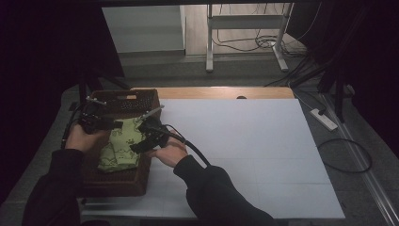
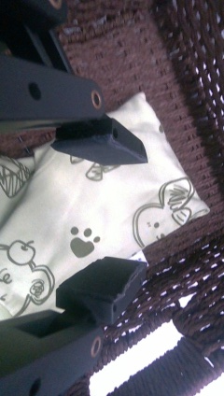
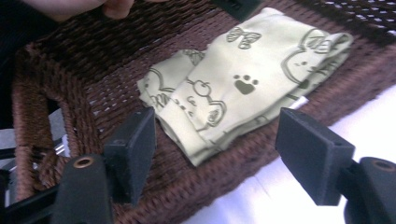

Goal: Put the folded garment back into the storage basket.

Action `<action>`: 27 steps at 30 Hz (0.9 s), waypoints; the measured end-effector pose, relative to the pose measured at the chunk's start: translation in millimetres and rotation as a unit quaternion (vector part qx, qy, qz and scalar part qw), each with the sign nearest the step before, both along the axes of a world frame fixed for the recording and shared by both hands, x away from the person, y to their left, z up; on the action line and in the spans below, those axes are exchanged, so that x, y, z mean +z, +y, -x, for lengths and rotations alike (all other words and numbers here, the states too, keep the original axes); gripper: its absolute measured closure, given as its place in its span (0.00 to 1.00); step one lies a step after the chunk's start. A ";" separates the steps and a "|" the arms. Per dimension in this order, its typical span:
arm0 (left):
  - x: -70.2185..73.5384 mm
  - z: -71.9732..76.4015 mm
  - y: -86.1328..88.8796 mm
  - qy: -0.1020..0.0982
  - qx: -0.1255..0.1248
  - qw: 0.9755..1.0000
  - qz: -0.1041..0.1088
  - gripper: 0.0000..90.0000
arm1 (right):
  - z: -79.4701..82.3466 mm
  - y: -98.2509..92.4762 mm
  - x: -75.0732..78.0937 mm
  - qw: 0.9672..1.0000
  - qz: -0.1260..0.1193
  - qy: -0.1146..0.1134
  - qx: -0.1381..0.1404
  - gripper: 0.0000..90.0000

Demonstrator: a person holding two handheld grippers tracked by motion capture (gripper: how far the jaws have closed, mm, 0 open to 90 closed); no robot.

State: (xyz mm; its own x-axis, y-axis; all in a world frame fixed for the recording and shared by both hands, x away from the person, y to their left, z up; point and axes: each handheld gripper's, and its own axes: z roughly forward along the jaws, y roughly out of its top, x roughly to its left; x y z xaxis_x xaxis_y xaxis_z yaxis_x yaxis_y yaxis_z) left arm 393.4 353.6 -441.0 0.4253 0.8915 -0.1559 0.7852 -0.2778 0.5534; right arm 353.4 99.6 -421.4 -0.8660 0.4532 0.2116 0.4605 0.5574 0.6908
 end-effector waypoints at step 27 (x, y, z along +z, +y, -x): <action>4.1 20.8 -18.2 -0.042 0.009 0.999 0.028 0.15 | -10.8 -49.3 0.8 1.000 0.021 -0.016 -0.014 0.07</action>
